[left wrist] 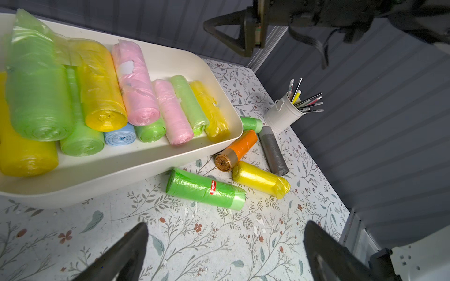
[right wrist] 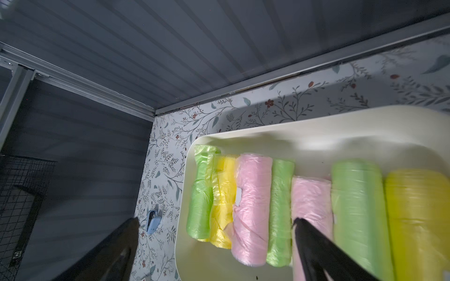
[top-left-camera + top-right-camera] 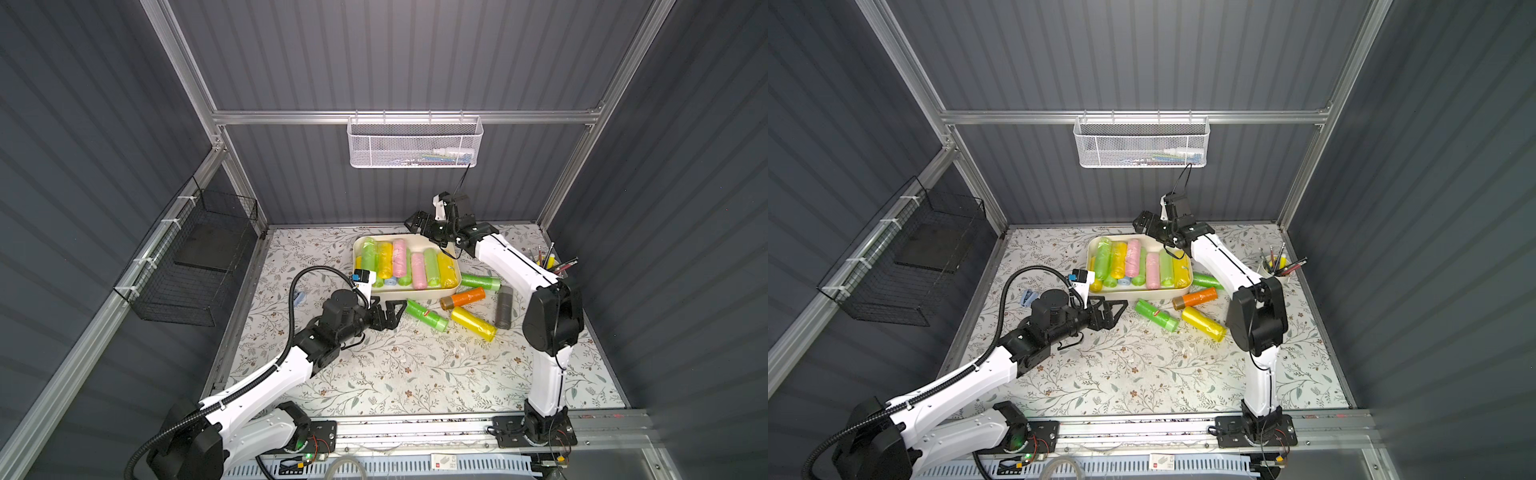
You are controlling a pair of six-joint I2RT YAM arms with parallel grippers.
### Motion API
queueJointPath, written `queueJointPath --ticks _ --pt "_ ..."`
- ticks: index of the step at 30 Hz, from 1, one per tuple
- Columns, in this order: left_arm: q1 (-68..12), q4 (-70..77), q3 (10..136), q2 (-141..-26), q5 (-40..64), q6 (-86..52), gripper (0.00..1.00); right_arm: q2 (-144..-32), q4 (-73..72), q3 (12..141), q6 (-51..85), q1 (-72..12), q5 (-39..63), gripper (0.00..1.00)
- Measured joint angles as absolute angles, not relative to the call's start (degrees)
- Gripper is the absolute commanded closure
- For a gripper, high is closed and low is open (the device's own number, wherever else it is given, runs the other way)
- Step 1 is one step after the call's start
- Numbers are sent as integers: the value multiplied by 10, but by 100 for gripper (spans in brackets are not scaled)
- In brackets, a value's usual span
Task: Put the roll of trash bags into the storage box
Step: Place the roll of trash bags in the storage box, then pick up the roll of trash bags from the center of the board.
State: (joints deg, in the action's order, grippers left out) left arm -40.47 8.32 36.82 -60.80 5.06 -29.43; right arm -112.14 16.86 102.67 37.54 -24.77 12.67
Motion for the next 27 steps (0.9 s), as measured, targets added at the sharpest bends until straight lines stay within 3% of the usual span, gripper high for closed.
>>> queueJointPath --ticks 14,27 --pt "-405 21 412 -610 14 -263 0 -780 177 779 306 -248 -12 1" --pt "-405 20 445 -690 14 -280 0 -661 182 572 298 -266 -93 1"
